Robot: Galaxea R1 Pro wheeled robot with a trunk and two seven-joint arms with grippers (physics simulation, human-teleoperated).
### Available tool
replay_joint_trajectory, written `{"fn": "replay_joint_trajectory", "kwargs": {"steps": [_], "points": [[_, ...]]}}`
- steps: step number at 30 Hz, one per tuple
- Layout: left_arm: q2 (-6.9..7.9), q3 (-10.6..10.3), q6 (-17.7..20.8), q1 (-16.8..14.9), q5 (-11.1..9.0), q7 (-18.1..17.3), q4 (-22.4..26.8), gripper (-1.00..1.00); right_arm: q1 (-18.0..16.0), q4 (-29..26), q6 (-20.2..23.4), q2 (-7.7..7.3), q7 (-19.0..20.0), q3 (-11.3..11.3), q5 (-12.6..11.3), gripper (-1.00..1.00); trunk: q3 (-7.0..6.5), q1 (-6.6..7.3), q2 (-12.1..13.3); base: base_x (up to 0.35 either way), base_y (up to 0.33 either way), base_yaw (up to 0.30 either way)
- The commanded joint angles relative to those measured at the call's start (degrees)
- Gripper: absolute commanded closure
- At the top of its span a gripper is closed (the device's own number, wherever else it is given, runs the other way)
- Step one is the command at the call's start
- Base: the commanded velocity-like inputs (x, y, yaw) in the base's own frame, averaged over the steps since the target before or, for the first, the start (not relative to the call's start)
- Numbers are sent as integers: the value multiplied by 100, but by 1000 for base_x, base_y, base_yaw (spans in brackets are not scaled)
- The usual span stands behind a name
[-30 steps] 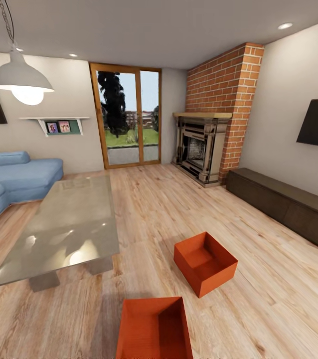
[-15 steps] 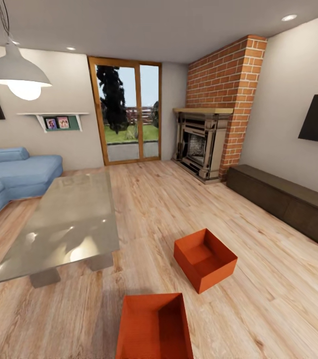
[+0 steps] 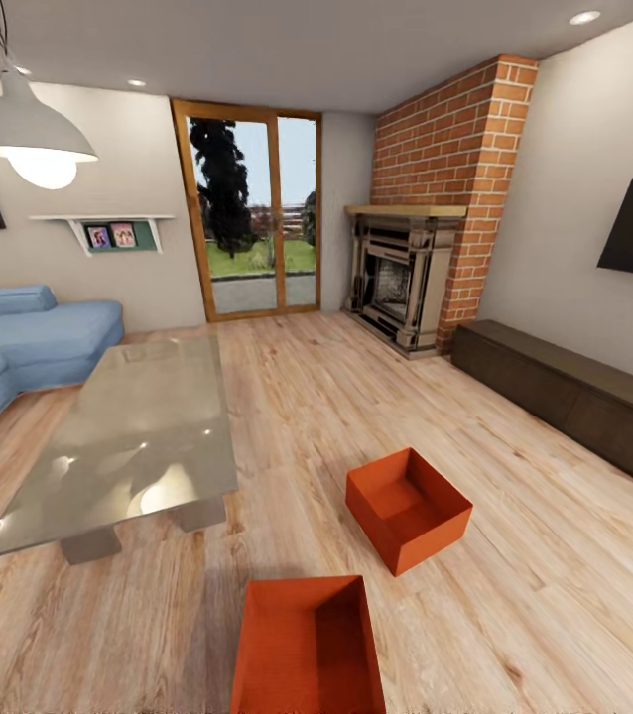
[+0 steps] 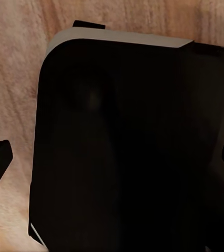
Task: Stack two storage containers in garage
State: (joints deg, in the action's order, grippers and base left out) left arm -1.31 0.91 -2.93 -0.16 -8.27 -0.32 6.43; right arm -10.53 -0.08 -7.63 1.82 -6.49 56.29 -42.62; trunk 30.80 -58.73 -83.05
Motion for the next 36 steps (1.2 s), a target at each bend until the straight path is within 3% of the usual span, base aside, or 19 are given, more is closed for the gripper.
{"fn": "replay_joint_trajectory", "kwargs": {"steps": [1,36], "points": [[-1,6,-14,-2,-43,-3,-1,-100,-2,0,-10,2,-19,48,-45,-100,15,0,-3,0,0,0],[-1,6,-14,-2,-43,-3,-1,-100,-2,0,-17,3,-19,48,-45,-100,332,0,-3,0,0,0]]}}
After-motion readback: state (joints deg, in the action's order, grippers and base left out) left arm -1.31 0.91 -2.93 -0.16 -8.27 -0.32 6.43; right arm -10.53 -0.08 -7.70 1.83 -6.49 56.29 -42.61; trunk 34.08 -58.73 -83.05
